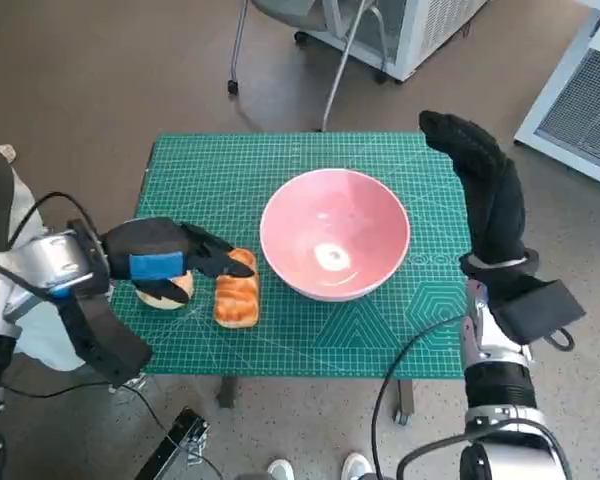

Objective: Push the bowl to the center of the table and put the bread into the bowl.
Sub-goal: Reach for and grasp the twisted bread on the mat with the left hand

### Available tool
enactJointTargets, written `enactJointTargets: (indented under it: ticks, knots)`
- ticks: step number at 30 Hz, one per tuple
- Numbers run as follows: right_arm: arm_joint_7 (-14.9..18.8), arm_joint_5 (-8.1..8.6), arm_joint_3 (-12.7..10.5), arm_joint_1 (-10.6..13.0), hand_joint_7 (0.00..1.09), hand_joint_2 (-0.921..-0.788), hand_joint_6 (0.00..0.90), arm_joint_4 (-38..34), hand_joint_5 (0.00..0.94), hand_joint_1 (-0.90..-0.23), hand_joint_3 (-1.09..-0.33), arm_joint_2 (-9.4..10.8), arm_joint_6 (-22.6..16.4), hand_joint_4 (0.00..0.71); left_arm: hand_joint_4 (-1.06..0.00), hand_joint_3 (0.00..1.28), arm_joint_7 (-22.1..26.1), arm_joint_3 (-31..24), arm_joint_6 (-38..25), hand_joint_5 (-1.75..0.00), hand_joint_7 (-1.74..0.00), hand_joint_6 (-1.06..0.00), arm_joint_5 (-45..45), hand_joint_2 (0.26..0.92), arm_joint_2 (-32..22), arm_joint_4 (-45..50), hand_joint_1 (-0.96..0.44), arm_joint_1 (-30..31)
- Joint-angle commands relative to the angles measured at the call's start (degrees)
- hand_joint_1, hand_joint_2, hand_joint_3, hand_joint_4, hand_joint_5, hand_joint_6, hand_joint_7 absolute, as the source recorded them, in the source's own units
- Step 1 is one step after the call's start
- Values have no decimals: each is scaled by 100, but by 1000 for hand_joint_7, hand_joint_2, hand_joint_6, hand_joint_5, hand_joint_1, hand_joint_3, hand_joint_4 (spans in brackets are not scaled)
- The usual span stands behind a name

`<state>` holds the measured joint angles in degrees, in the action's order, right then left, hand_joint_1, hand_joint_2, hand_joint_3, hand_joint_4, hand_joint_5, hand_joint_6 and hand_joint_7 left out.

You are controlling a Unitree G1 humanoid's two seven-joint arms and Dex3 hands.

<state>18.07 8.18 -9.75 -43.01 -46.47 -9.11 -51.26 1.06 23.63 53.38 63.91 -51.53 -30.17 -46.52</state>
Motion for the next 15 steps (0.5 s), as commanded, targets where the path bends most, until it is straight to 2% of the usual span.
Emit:
enactJointTargets:
  ticks: [1, 8, 15]
  knots:
    - [69, 71, -5, 183, 839, -921, 4, -45, 26, -548, -828, -56, 71, 367, -425, 13, -239, 274, -62, -2, -41, -517, 235, 883, 63, -184, -68, -251]
    - [22, 50, 13, 216, 842, -921, 3, -38, 29, -547, -827, -43, 65, 371, -428, 19, -562, 697, -157, -4, -41, -536, 564, 916, 243, -463, -80, -410]
    - [1, 39, 23, 282, 840, -921, 3, -25, 29, -555, -823, -21, 72, 373, -424, 11, -883, 1133, -167, -2, -35, -537, 783, 916, 458, -823, -98, -553]
